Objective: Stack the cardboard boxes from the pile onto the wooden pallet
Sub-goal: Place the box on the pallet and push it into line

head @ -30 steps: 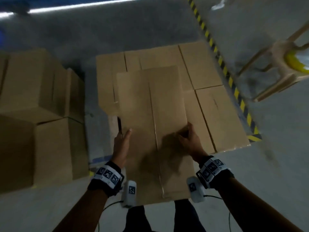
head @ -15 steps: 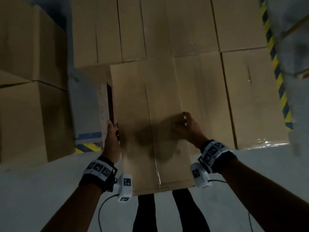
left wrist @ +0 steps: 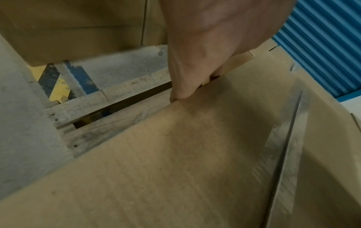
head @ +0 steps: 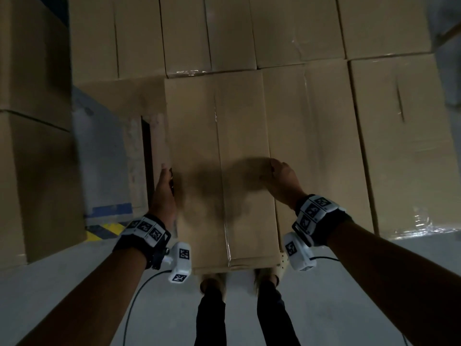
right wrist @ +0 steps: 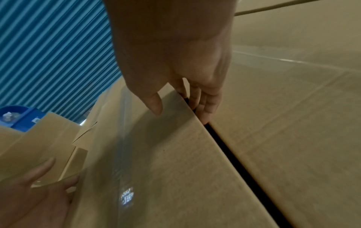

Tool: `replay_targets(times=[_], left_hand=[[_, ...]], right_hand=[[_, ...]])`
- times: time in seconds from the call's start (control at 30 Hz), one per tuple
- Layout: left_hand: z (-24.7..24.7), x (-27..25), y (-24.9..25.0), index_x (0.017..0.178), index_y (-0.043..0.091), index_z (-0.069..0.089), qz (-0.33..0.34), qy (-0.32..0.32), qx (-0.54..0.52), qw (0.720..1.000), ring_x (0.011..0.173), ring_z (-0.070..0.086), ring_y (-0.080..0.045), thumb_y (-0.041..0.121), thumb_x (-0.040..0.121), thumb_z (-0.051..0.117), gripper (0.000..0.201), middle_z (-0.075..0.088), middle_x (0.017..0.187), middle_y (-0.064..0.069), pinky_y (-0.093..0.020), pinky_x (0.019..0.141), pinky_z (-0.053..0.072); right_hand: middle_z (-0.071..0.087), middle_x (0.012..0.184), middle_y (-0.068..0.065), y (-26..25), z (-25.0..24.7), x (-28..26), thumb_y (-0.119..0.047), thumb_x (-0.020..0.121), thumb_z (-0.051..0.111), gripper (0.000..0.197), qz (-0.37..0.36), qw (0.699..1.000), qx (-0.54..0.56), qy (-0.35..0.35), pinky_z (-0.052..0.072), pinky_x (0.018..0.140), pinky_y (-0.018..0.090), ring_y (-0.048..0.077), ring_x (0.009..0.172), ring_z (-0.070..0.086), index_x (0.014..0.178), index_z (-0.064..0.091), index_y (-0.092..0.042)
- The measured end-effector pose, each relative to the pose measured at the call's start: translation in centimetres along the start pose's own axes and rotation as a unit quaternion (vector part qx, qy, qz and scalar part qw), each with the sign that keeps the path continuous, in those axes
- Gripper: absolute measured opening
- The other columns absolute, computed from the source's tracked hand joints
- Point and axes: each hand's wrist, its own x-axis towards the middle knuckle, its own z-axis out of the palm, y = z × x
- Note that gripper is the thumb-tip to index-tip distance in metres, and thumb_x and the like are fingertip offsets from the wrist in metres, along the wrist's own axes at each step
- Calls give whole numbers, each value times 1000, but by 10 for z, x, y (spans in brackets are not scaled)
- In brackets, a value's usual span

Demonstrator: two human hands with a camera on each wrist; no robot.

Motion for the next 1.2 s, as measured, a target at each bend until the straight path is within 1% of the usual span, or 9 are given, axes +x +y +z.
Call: replay_targets(times=[0.1,0.3,0.37,0.47,0.7,0.97,1.03,1.13,1.2], left_hand=[[8,9,5,108,33,65,16,-2,-16,1000,93,68,-6,59,106,25,48,74,102,9,-27,75,50],[19,18,12,123,33,57,32,-16,-4,999,88,68,5,46,110,24,39,69,109,13,-14,72,51],[20,22,14,140,23,53,23,-25,-40,999,107,65,-7,54,106,31,51,67,120,5,-24,90,49],[17,27,12,137,22,58,13,-23,-64,998,115,63,-15,62,102,36,58,70,120,4,-40,111,43],[9,29,9,140,21,58,13,-46,-57,997,126,60,-21,68,98,38,66,68,131,-2,-44,115,40],[-2,36,-1,151,34,44,26,-49,39,998,139,47,-14,87,81,46,88,51,151,5,-47,119,32],[3,26,8,152,34,42,53,-35,86,994,143,40,-15,84,85,45,83,44,156,7,-44,121,26],[7,9,28,157,17,32,128,3,193,973,148,32,-20,56,104,37,66,34,162,-3,-28,114,25],[7,-9,43,157,16,31,175,0,240,955,147,33,-20,61,100,43,74,33,162,-3,-29,112,27]], right_hand=[[56,118,22,-4,-1,9,-21,93,62,45,-16,999,-38,5,45,91,38,38,109,53,134,54,-5],[43,127,17,-6,5,9,-26,89,64,42,-19,992,-120,21,44,93,43,37,114,44,126,55,-11],[41,129,14,-7,9,8,-25,88,64,43,-13,993,-118,27,46,91,44,36,115,40,128,52,-11],[39,130,13,-7,13,8,-27,87,65,48,-9,992,-126,26,48,92,47,35,116,37,130,50,-12],[35,136,14,-3,15,8,-33,86,69,65,-30,987,-158,16,46,98,43,35,121,35,141,41,-10],[37,136,15,-1,14,6,-36,86,70,59,-40,988,-147,13,41,100,41,37,123,36,136,46,-13],[38,138,16,-3,13,3,-38,86,69,69,-46,991,-126,5,40,101,43,38,126,36,144,38,-16],[34,149,19,-11,7,-12,-39,90,68,92,-46,995,-92,0,38,106,48,39,132,36,157,11,-14],[31,153,18,-25,-4,-32,-39,92,66,94,-56,995,-77,14,38,108,46,36,136,35,158,5,-13]])
